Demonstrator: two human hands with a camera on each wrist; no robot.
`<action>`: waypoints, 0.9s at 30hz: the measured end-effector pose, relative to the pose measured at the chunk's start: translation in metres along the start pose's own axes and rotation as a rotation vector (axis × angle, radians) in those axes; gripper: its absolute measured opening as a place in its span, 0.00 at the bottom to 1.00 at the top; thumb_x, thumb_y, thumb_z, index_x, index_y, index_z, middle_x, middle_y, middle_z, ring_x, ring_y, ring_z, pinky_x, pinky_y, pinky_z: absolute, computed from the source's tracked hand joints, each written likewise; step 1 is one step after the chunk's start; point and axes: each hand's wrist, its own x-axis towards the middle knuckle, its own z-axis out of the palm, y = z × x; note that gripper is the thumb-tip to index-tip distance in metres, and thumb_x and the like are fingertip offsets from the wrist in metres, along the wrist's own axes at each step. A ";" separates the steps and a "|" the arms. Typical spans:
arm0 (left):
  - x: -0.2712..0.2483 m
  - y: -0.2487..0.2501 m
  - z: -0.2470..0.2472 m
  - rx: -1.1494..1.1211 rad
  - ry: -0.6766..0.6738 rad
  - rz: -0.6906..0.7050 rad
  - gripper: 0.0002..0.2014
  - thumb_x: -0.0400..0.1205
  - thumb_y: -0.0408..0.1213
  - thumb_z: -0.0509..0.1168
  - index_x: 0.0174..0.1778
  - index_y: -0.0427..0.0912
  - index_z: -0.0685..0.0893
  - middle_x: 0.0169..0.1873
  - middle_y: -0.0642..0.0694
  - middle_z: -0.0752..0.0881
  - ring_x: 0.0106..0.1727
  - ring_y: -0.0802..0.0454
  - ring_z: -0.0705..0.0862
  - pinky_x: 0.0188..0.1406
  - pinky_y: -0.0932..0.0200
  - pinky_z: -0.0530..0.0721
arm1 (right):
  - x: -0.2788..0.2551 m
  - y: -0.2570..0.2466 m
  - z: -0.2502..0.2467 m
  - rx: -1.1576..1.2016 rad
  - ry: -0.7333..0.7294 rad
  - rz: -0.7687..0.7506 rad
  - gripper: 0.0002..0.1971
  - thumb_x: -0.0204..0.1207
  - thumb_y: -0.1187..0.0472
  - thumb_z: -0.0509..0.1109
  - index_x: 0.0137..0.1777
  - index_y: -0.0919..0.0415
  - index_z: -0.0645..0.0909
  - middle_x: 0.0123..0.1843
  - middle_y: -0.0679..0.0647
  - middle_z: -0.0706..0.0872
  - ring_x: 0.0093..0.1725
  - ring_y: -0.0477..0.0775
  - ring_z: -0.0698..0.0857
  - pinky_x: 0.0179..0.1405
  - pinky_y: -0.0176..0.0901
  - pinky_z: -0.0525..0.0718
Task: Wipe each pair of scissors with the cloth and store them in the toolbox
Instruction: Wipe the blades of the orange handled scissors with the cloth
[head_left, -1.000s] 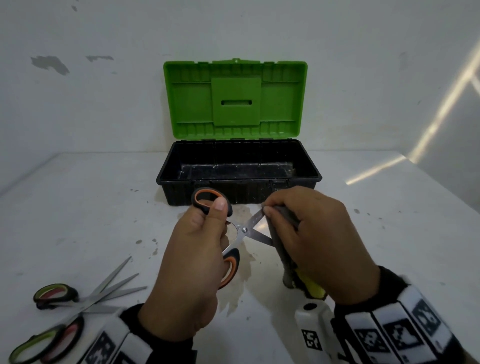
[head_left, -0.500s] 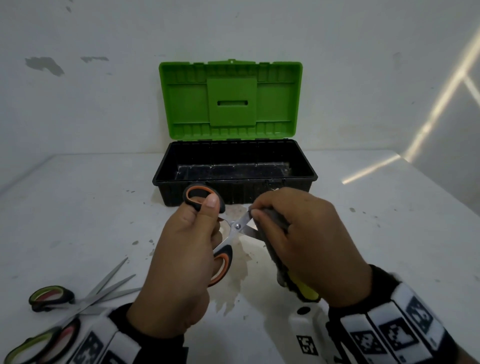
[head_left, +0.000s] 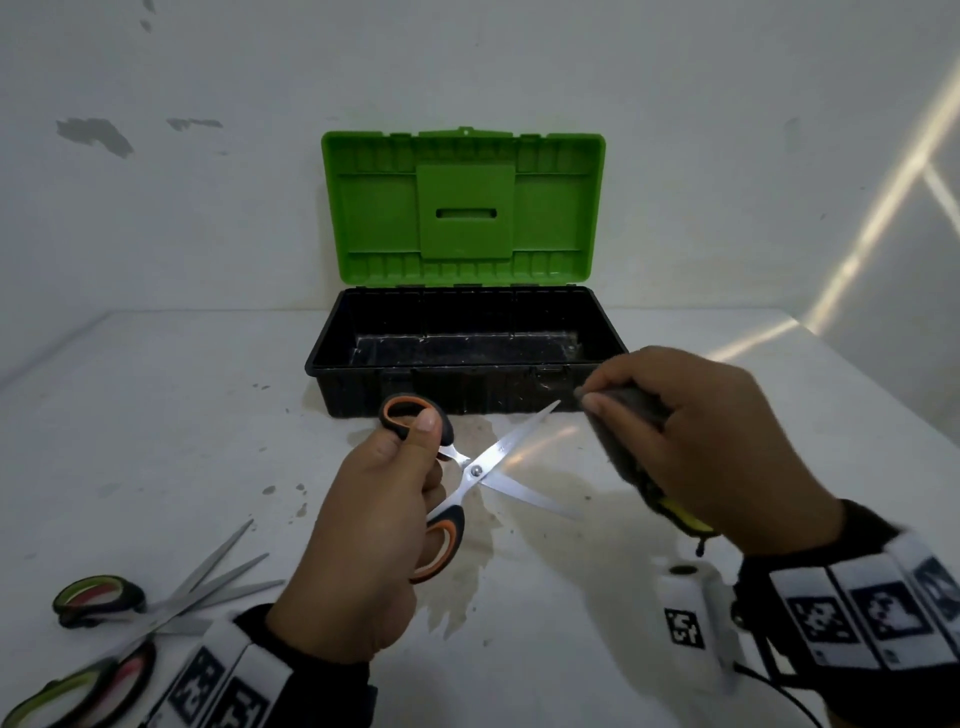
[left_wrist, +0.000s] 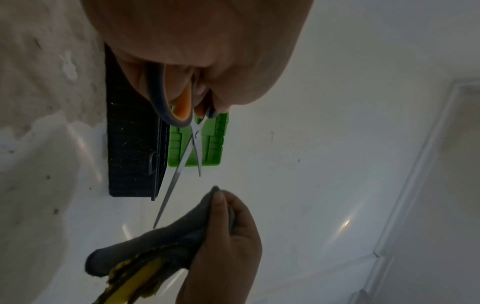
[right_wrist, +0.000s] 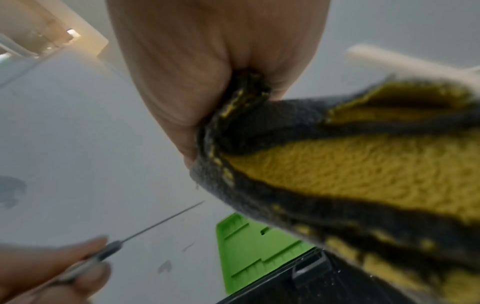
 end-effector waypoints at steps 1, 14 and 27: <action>-0.001 -0.001 0.002 0.004 -0.010 -0.005 0.13 0.84 0.54 0.62 0.42 0.52 0.85 0.29 0.53 0.76 0.33 0.56 0.77 0.29 0.62 0.74 | -0.002 -0.006 0.004 -0.006 -0.027 -0.039 0.03 0.76 0.58 0.74 0.47 0.49 0.87 0.42 0.38 0.87 0.43 0.38 0.83 0.45 0.34 0.80; -0.007 0.000 0.004 -0.002 -0.029 0.068 0.14 0.84 0.53 0.61 0.45 0.47 0.85 0.26 0.57 0.68 0.40 0.52 0.73 0.25 0.66 0.75 | -0.007 -0.017 0.035 -0.046 0.015 -0.076 0.04 0.79 0.61 0.69 0.45 0.55 0.86 0.39 0.46 0.86 0.38 0.46 0.82 0.39 0.42 0.81; -0.002 0.004 -0.004 0.004 -0.019 -0.046 0.22 0.84 0.51 0.63 0.66 0.39 0.81 0.72 0.29 0.72 0.76 0.26 0.66 0.73 0.29 0.60 | -0.005 -0.003 0.006 0.044 0.095 0.017 0.03 0.78 0.60 0.73 0.48 0.51 0.86 0.41 0.39 0.85 0.43 0.38 0.82 0.46 0.24 0.76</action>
